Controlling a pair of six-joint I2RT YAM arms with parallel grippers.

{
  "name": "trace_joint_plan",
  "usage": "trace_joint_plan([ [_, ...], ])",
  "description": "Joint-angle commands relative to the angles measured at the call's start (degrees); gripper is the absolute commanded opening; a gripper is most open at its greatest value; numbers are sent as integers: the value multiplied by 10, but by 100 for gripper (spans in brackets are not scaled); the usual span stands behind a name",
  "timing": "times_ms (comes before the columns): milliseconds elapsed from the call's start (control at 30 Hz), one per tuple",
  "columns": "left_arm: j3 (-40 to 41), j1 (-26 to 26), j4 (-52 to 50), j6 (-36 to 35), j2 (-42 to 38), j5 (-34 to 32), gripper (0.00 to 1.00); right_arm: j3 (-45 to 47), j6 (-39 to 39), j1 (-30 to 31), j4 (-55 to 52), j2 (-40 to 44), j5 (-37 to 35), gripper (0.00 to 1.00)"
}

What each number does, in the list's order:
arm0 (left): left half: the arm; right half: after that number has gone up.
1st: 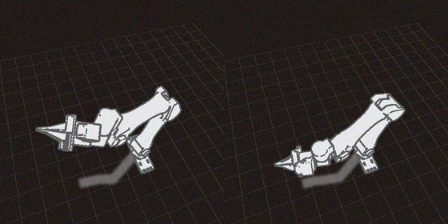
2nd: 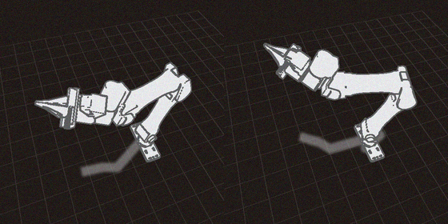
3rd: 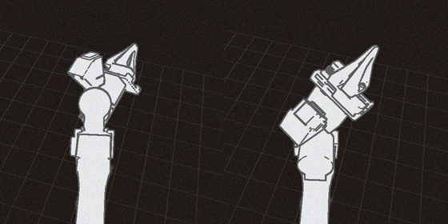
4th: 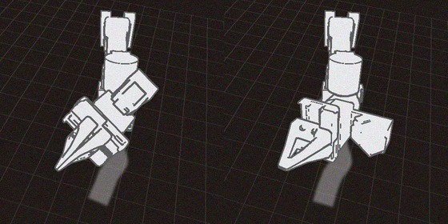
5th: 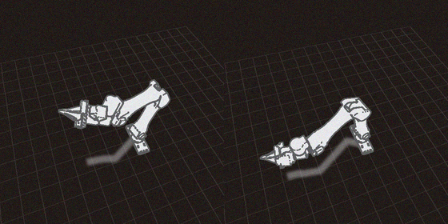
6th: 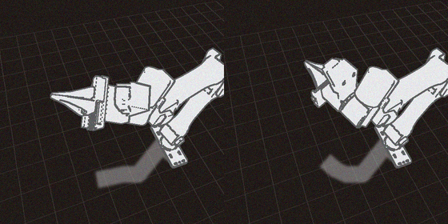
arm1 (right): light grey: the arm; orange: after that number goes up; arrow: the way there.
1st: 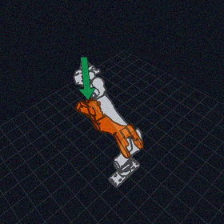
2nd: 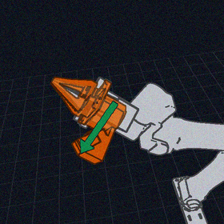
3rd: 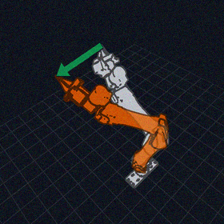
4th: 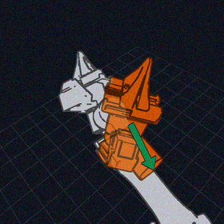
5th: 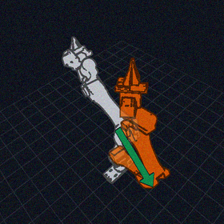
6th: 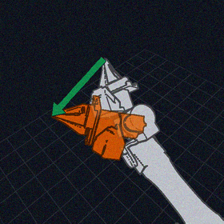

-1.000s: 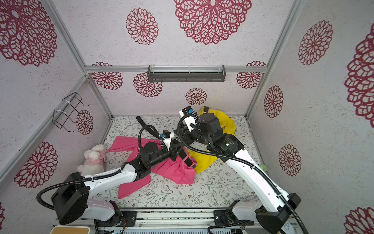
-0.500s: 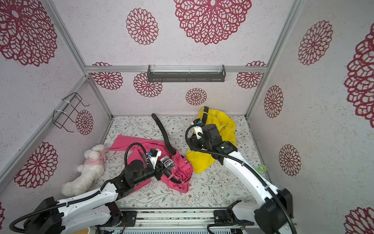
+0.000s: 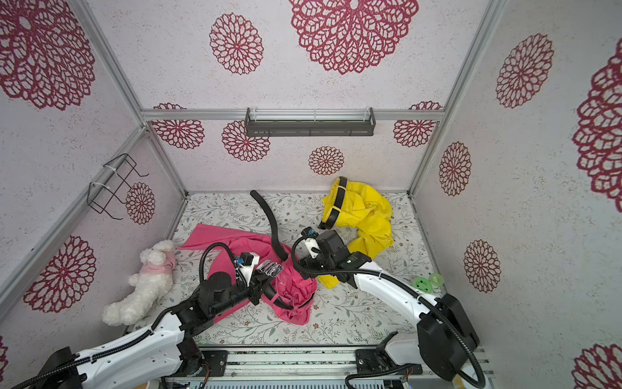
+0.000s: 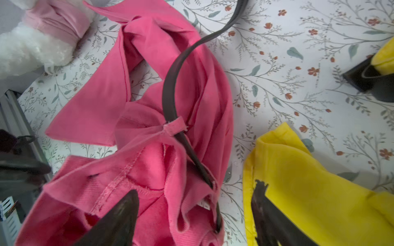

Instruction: Remove the belt from the trousers

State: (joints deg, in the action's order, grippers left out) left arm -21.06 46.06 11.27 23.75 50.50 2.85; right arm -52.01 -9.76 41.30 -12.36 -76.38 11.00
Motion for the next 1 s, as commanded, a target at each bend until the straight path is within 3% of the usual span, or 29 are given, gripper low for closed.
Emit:
trace_joint_plan([
  [0,-11,-4,-27,-11,-16,-12,0,6,-16,9,1,-24,-7,84],
  [200,-27,-20,-56,-32,-50,-21,0,3,-25,29,31,-137,-32,84],
  [400,-91,-51,-119,-67,-120,-27,0,-101,-67,-1,-41,-238,-264,80],
  [567,-204,-80,-212,-134,-176,-29,0,-174,-41,-78,-128,-219,-345,77],
  [767,-314,-98,-281,-209,-179,-21,0,-219,5,-162,-224,-170,-455,77],
  [967,-350,-109,-289,-251,-180,-39,0,-202,3,-300,-258,-105,-475,78],
])
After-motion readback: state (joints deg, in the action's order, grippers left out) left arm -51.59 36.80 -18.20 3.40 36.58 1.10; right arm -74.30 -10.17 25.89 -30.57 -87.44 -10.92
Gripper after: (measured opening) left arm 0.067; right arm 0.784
